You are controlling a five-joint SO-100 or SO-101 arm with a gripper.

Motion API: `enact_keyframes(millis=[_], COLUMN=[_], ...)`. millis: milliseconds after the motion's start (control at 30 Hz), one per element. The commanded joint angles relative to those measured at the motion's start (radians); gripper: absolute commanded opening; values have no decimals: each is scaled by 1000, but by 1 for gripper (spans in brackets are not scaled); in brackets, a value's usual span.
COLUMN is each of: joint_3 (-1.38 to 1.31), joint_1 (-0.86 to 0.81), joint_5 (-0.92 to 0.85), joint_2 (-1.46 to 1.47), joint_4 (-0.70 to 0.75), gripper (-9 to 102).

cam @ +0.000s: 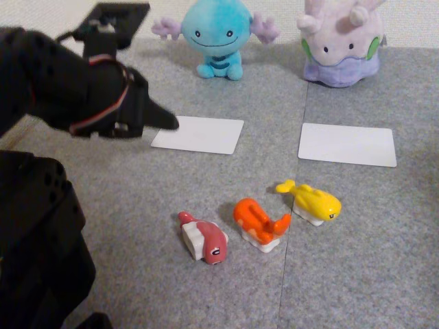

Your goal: Wooper wants to eat egg sudhi, and Goomy wants to eat shrimp sushi

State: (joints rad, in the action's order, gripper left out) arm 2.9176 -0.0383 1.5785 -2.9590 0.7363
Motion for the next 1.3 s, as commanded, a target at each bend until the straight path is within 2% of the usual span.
enact_keyframes(millis=[0, 267, 467, 700, 967, 1267], joint_3=[-92, -331, -469, -492, -495, -606], joint_1=[-5, -38, -202, -345, -436, -526], joint_5=[-32, -141, -337, -591, -723, -833], joint_2=[-15, -15, -15, -15, 9, 391], joint_4=[49, 230, 350, 402, 408, 408], gripper=[25, 25, 25, 25, 25, 25])
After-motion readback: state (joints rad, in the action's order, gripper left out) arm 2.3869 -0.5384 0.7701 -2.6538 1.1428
